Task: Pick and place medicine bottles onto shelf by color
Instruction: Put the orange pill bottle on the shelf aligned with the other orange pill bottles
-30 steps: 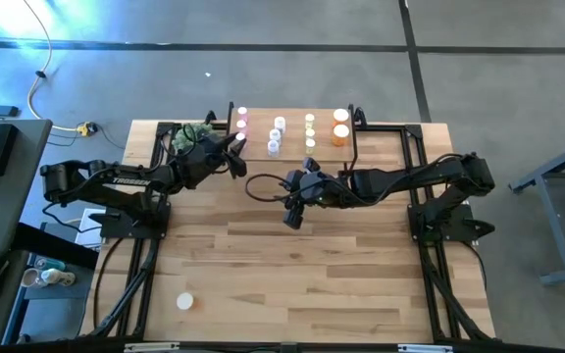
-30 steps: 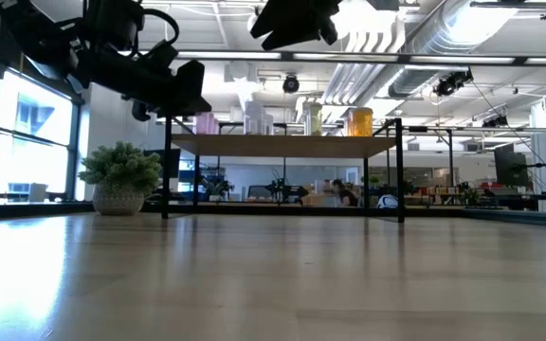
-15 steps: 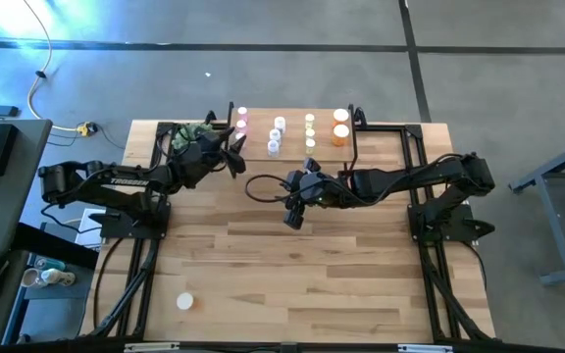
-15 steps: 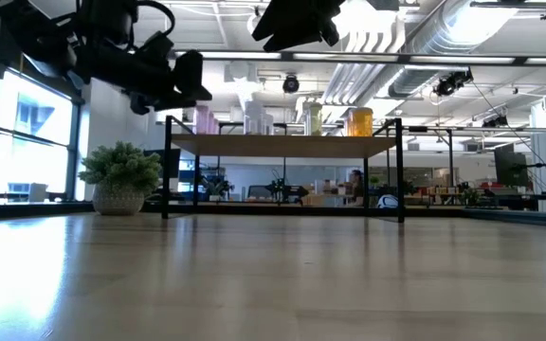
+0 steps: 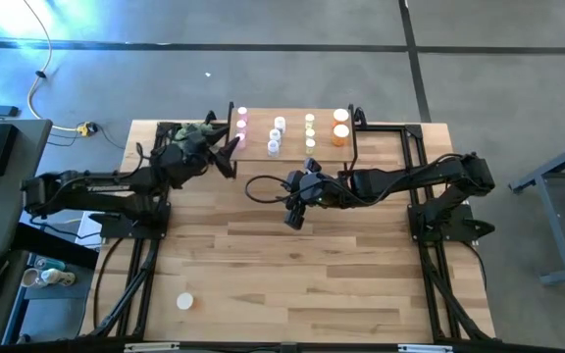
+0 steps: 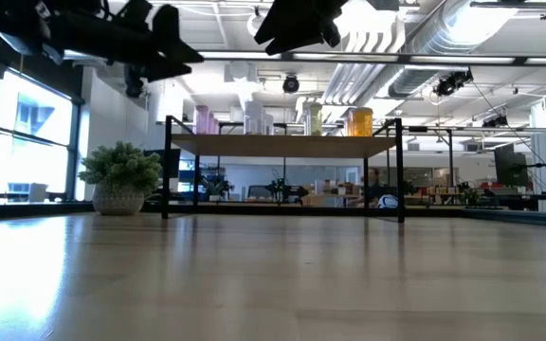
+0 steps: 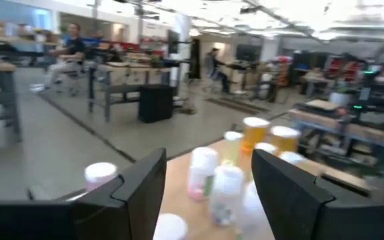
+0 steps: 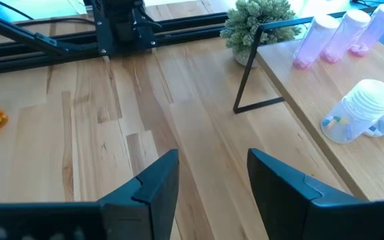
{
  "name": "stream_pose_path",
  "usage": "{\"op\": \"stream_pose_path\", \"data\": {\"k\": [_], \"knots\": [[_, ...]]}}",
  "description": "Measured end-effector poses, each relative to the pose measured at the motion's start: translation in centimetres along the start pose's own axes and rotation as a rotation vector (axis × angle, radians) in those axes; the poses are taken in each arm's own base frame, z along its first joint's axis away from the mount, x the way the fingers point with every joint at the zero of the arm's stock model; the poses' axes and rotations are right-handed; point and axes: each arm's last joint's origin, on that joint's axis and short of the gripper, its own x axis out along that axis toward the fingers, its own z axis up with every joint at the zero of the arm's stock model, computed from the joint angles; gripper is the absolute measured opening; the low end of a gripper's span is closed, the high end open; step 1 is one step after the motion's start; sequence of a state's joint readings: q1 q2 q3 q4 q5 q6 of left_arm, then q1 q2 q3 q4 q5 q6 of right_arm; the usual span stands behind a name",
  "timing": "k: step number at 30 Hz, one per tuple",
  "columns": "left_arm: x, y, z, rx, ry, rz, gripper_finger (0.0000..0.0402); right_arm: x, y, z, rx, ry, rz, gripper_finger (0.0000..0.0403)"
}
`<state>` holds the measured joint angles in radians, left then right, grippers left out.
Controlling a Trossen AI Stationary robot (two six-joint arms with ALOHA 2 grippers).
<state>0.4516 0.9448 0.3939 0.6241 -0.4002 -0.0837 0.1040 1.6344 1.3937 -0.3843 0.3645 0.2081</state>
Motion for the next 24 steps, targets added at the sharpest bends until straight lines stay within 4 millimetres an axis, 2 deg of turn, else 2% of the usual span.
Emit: {"op": "stream_pose_path", "data": {"k": [15,19,24], "knots": [[-5.3,-1.1,1.9,0.036,0.056,-0.351,0.0214,0.0,0.0,0.0,-0.007,0.001,0.000,0.0169],[-5.7,-1.3,1.8,0.075,0.067,-0.368,0.0234,0.0,0.0,0.0,-0.008,0.001,0.000,0.0169],[-5.6,-1.2,1.9,0.098,0.051,-0.302,0.0272,0.0,0.0,0.0,-0.008,0.001,0.000,0.0169]]}}
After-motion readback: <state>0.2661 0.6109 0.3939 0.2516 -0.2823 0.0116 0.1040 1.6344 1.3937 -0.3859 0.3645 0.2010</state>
